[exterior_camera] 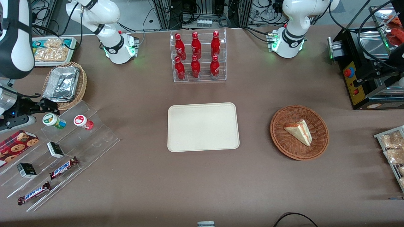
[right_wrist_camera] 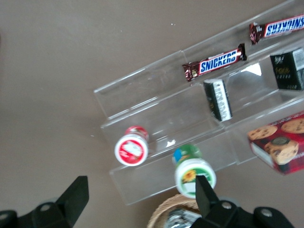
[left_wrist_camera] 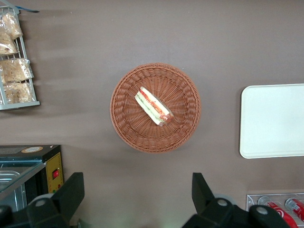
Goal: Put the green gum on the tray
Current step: 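Move the right gripper down toward the green sunflower-label gum container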
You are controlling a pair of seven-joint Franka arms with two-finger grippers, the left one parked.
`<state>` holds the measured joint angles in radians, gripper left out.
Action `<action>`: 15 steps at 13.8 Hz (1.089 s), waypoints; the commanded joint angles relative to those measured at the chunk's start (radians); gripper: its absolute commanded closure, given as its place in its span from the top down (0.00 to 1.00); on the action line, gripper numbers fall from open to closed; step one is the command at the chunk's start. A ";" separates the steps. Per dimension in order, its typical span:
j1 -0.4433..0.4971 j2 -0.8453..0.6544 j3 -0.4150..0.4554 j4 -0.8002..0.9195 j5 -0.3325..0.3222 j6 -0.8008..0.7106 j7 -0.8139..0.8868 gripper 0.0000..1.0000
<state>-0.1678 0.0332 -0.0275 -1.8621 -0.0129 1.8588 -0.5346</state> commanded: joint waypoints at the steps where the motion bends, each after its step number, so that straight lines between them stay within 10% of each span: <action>1: -0.041 -0.024 0.003 -0.081 0.013 0.100 -0.172 1.00; 15: -0.127 -0.027 -0.011 -0.302 0.065 0.359 -0.427 1.00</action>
<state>-0.2841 0.0255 -0.0406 -2.1322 0.0307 2.1881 -0.9354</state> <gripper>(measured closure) 0.000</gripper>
